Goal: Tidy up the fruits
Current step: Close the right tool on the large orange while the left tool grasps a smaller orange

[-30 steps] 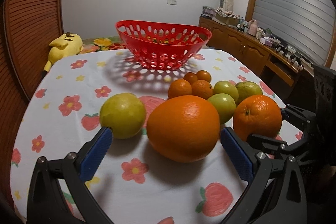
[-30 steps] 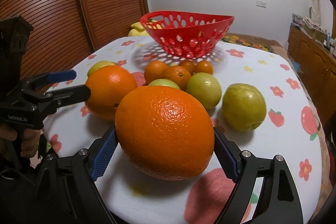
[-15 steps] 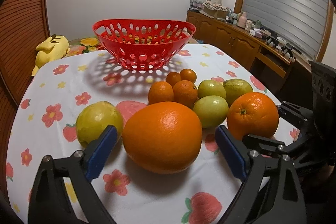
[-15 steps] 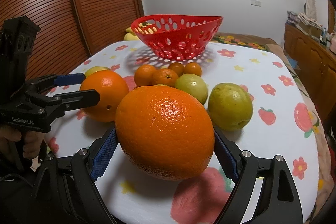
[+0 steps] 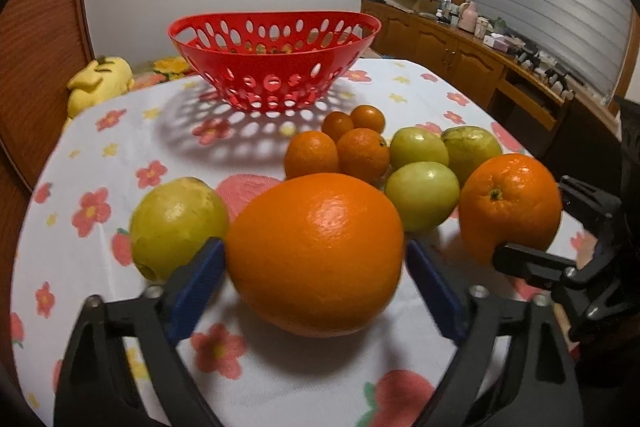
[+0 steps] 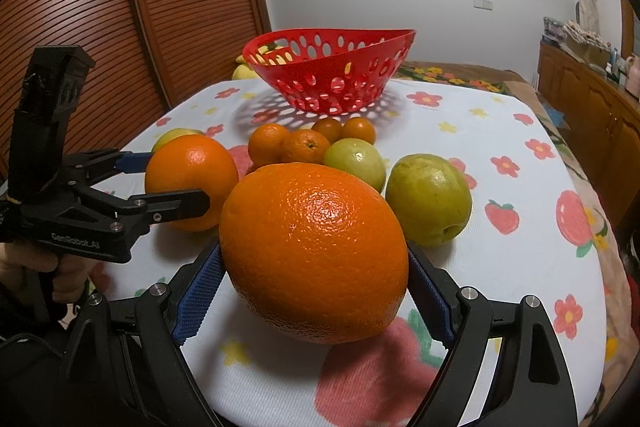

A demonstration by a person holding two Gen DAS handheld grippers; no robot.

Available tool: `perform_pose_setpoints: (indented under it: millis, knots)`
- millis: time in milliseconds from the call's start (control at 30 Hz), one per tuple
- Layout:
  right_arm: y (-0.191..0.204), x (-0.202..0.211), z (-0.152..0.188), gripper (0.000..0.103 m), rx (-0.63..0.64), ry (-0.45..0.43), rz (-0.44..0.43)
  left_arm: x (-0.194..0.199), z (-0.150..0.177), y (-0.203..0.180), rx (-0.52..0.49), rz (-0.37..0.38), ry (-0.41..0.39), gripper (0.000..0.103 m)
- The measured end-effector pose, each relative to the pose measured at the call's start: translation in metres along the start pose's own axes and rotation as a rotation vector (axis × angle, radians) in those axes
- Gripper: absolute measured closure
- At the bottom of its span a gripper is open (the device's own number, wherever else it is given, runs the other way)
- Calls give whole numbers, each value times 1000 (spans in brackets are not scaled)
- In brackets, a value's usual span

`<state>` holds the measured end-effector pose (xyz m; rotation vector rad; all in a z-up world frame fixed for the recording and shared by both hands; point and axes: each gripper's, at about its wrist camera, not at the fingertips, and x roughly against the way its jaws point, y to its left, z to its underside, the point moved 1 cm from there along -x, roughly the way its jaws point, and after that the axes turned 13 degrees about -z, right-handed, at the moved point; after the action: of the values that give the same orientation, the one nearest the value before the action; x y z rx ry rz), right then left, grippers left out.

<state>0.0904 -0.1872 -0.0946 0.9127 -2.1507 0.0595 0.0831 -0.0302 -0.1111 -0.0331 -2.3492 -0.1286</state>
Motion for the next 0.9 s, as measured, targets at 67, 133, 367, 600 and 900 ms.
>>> perform_pose_setpoints:
  millis: [67, 133, 367, 600, 900]
  knots:
    - [0, 0, 0, 14, -1, 0, 1, 1, 1, 3, 15, 14, -4, 15]
    - [0, 0, 0, 14, -1, -1, -3, 1, 1, 8, 40, 51, 5, 15]
    - [-2, 2, 0, 14, -1, -5, -10, 10, 0, 14, 78, 75, -12, 17]
    - [1, 4, -6, 14, 5, -15, -14, 25, -7, 16, 67, 55, -79, 18]
    - [2, 7, -13, 14, 15, -31, -12, 36, -15, 22, 81, 47, -124, 19]
